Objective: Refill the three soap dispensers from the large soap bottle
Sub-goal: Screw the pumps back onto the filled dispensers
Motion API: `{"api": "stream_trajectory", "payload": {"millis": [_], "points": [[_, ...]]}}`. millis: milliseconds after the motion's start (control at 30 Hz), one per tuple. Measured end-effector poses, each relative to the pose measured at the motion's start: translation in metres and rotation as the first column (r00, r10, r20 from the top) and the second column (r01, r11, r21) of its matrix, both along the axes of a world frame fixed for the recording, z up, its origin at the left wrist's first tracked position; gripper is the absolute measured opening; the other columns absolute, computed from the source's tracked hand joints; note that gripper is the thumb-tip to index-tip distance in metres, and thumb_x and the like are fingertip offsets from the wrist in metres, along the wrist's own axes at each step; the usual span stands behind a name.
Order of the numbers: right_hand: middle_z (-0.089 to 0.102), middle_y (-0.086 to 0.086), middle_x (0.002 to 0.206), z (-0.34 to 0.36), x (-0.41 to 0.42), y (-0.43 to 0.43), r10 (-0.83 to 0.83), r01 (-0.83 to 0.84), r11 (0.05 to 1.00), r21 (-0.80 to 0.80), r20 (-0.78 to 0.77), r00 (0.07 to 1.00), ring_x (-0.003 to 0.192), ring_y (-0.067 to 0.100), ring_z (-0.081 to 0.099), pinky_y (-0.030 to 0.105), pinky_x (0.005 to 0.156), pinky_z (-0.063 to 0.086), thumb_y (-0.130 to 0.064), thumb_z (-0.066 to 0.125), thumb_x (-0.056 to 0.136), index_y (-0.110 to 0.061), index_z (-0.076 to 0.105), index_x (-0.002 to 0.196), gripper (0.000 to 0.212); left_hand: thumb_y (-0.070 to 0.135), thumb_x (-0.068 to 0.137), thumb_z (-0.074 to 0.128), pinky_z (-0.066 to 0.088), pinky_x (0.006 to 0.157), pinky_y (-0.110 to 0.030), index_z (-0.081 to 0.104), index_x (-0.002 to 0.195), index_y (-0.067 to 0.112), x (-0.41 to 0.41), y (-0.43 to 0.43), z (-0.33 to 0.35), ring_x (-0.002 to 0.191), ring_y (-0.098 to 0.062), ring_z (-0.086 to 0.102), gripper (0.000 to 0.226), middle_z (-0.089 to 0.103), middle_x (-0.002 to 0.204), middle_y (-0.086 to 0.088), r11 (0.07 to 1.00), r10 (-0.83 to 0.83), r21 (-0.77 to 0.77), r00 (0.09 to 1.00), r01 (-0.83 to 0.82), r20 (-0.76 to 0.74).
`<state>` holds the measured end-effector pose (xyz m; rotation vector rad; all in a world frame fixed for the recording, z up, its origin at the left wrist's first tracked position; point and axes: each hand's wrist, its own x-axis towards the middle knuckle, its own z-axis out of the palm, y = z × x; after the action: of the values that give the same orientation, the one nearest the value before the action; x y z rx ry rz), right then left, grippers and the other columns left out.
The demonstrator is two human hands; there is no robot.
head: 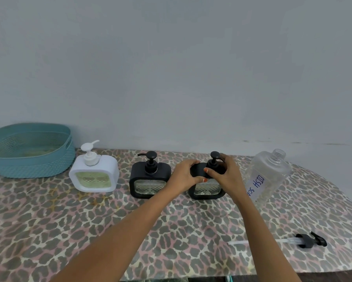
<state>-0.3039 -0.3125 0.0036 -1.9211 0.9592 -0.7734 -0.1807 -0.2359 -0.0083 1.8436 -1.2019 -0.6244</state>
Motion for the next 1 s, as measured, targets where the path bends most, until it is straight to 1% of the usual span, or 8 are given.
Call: {"api": "stream_trajectory", "payload": {"millis": [67, 167, 300, 467, 533, 667, 800, 1000], "points": [[0.053, -0.004, 0.11, 0.003, -0.006, 0.0, 0.069, -0.069, 0.996, 0.06, 0.002, 0.998, 0.104, 0.011, 0.051, 0.021, 0.087, 0.039, -0.011, 0.064, 0.084, -0.016, 0.048, 0.127, 0.046, 0.022, 0.075, 0.075, 0.035, 0.101, -0.027, 0.045, 0.132, 0.008, 0.0, 0.0, 0.0, 0.126, -0.022, 0.045, 0.066, 0.05, 0.136, -0.009, 1.0, 0.001, -0.001, 1.0, -0.001, 0.0], [0.06, 0.0, 0.101, 0.003, -0.009, -0.005, 0.089, -0.086, 0.995, 0.049, -0.061, 0.994, 0.099, 0.017, 0.057, 0.015, 0.073, 0.041, -0.013, 0.06, 0.086, -0.013, 0.056, 0.119, 0.033, 0.021, 0.075, 0.074, 0.035, 0.102, -0.027, 0.044, 0.132, 0.008, 0.0, 0.0, 0.001, 0.127, -0.022, 0.045, 0.066, 0.049, 0.137, -0.009, 1.0, 0.004, -0.003, 1.0, -0.004, -0.002], [0.062, 0.008, 0.103, -0.003, -0.001, -0.008, -0.001, 0.001, 1.0, -0.002, -0.05, 0.999, 0.095, 0.022, 0.058, 0.026, 0.078, 0.042, -0.016, 0.069, 0.08, -0.007, 0.059, 0.11, 0.032, 0.022, 0.075, 0.075, 0.035, 0.103, -0.028, 0.044, 0.132, 0.008, -0.001, 0.002, 0.001, 0.127, -0.022, 0.044, 0.066, 0.049, 0.136, -0.009, 1.0, 0.004, -0.004, 1.0, -0.004, -0.006], [0.058, 0.012, 0.101, -0.005, 0.012, -0.006, -0.099, 0.096, 0.993, -0.069, -0.041, 0.994, 0.085, 0.018, 0.053, 0.013, 0.065, 0.037, -0.022, 0.075, 0.074, -0.005, 0.059, 0.104, 0.038, 0.021, 0.074, 0.075, 0.038, 0.102, -0.03, 0.048, 0.13, 0.009, 0.0, 0.002, 0.0, 0.124, -0.021, 0.048, 0.063, 0.053, 0.132, -0.008, 1.0, 0.004, -0.012, 1.0, -0.004, -0.014], [0.052, 0.008, 0.104, -0.001, 0.011, -0.003, -0.063, 0.059, 0.996, -0.07, -0.051, 0.997, 0.089, 0.015, 0.05, 0.008, 0.065, 0.037, -0.022, 0.074, 0.075, -0.007, 0.058, 0.108, 0.039, 0.021, 0.073, 0.076, 0.038, 0.1, -0.028, 0.049, 0.129, 0.009, 0.0, 0.001, 0.0, 0.123, -0.021, 0.048, 0.063, 0.054, 0.131, -0.008, 1.0, 0.001, -0.018, 1.0, -0.001, -0.014], [0.054, 0.0, 0.107, 0.006, -0.002, 0.0, 0.104, -0.103, 0.994, 0.029, -0.047, 0.993, 0.098, 0.014, 0.053, 0.019, 0.08, 0.038, -0.008, 0.063, 0.083, -0.016, 0.053, 0.119, 0.038, 0.019, 0.074, 0.075, 0.035, 0.096, -0.023, 0.048, 0.129, 0.008, 0.0, 0.001, -0.001, 0.123, -0.021, 0.048, 0.062, 0.053, 0.131, -0.009, 1.0, 0.006, -0.03, 1.0, -0.007, -0.009], [0.06, 0.001, 0.097, 0.007, -0.008, -0.003, 0.111, -0.109, 0.992, 0.056, -0.043, 0.993, 0.087, 0.009, 0.057, 0.006, 0.066, 0.042, -0.004, 0.058, 0.085, -0.015, 0.058, 0.108, 0.026, 0.02, 0.074, 0.076, 0.037, 0.101, -0.028, 0.048, 0.129, 0.008, 0.0, 0.001, -0.001, 0.124, -0.022, 0.047, 0.064, 0.052, 0.132, -0.01, 1.0, 0.008, -0.028, 1.0, -0.009, -0.014], [0.056, 0.009, 0.103, -0.004, 0.005, -0.002, -0.067, 0.067, 0.997, -0.035, -0.014, 0.998, 0.091, 0.019, 0.053, 0.025, 0.078, 0.04, -0.012, 0.071, 0.077, -0.005, 0.056, 0.108, 0.035, 0.022, 0.074, 0.076, 0.036, 0.101, -0.027, 0.046, 0.131, 0.009, -0.001, 0.001, -0.001, 0.126, -0.021, 0.045, 0.065, 0.05, 0.135, -0.008, 1.0, 0.01, -0.021, 1.0, -0.01, -0.016]]}}
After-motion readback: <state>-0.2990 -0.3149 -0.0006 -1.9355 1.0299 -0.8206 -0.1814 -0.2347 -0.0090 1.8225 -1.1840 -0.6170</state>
